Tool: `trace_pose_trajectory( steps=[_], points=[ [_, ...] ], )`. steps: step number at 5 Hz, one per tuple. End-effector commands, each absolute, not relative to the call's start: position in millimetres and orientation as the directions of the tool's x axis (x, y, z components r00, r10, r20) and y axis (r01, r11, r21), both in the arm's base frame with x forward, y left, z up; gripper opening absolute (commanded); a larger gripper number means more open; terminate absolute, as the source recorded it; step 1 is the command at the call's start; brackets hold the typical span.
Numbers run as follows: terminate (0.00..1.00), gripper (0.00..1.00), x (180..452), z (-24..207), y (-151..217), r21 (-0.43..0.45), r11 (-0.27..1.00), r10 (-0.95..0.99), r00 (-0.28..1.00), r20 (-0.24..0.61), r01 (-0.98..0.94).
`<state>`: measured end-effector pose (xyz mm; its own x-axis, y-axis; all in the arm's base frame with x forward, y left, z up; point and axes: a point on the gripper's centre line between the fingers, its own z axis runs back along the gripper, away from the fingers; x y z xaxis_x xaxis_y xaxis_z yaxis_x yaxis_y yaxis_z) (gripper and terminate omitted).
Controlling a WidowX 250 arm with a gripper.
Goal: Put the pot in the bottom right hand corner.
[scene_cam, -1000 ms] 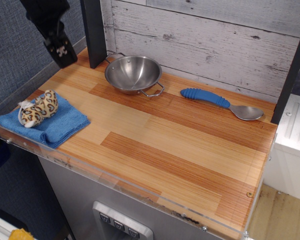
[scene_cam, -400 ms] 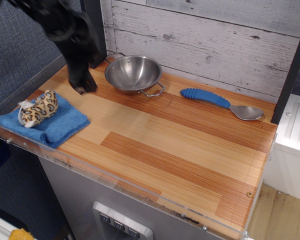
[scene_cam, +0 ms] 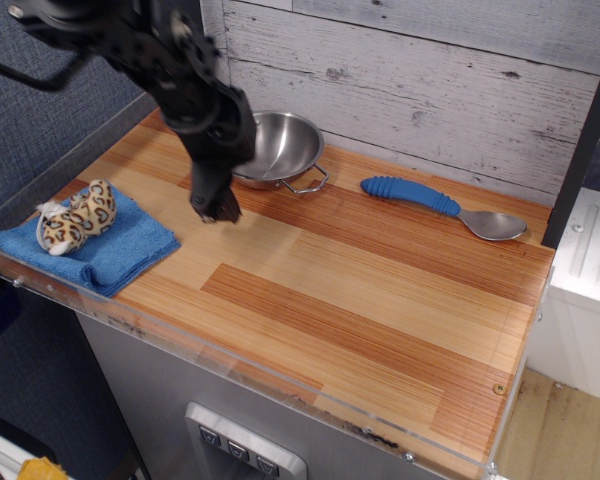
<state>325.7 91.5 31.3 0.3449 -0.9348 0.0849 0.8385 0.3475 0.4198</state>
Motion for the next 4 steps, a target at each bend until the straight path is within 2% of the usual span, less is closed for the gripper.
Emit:
trace_pose_trajectory(
  steps=[1,3,4],
  points=[
    [0.0,0.0,349.7,36.5,99.8,0.444,0.354,-0.932,0.348,0.099,0.823],
    [0.0,0.0,345.2,36.7,100.0,0.435,0.37,-0.928,0.349,0.13,0.821],
    [0.0,0.0,344.3,43.0,101.8,0.405,0.398,-0.917,0.365,0.159,0.823]
  ],
)
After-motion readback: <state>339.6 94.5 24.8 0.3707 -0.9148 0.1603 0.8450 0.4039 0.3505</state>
